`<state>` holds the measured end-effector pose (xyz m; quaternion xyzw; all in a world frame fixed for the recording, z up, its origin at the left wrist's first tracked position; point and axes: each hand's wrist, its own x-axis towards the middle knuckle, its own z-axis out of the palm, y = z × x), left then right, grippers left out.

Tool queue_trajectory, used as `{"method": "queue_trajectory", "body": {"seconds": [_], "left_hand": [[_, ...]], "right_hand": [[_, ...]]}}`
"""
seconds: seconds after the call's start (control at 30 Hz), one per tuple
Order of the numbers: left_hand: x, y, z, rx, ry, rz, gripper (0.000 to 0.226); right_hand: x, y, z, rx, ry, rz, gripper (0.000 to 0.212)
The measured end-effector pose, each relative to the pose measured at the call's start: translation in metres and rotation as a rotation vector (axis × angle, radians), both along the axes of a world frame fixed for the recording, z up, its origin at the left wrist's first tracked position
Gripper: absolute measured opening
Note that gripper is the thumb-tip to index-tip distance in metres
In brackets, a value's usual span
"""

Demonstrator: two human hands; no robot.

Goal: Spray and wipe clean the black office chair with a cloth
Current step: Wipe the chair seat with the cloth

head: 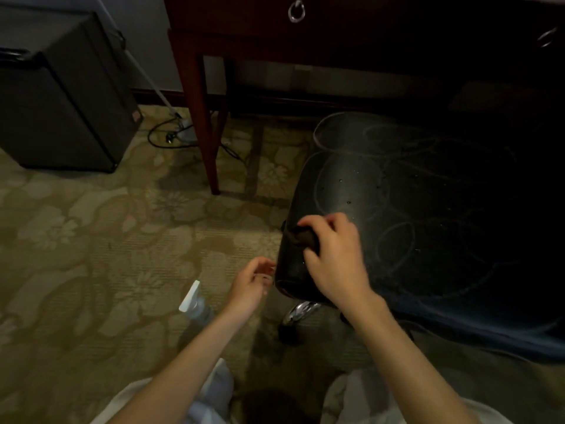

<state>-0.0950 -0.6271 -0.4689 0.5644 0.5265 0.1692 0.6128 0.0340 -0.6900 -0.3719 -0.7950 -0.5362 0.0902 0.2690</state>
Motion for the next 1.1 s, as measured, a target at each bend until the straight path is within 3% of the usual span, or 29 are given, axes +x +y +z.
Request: {"method": "queue_trajectory", "body": {"seconds": [0.17, 0.43, 0.7, 0.93, 1.1], "left_hand": [[0.01, -0.009, 0.005, -0.095, -0.043, 0.114, 0.032], [0.013, -0.039, 0.022, -0.154, -0.018, 0.098, 0.033], [-0.002, -0.093, 0.036, -0.186, 0.066, -0.148, 0.037], [-0.007, -0.12, 0.044, -0.075, 0.114, -0.211, 0.026], [-0.018, -0.118, 0.049, 0.065, 0.126, -0.185, 0.025]], "right_hand": [[-0.014, 0.007, -0.021, -0.222, -0.292, 0.041, 0.043], [0.0, -0.047, -0.027, -0.153, -0.246, -0.056, 0.041], [0.05, -0.126, -0.023, -0.153, -0.128, -0.385, 0.047], [0.075, -0.146, -0.021, -0.144, -0.108, -0.319, 0.047], [0.075, -0.142, -0.004, 0.058, 0.003, -0.307, 0.051]]}}
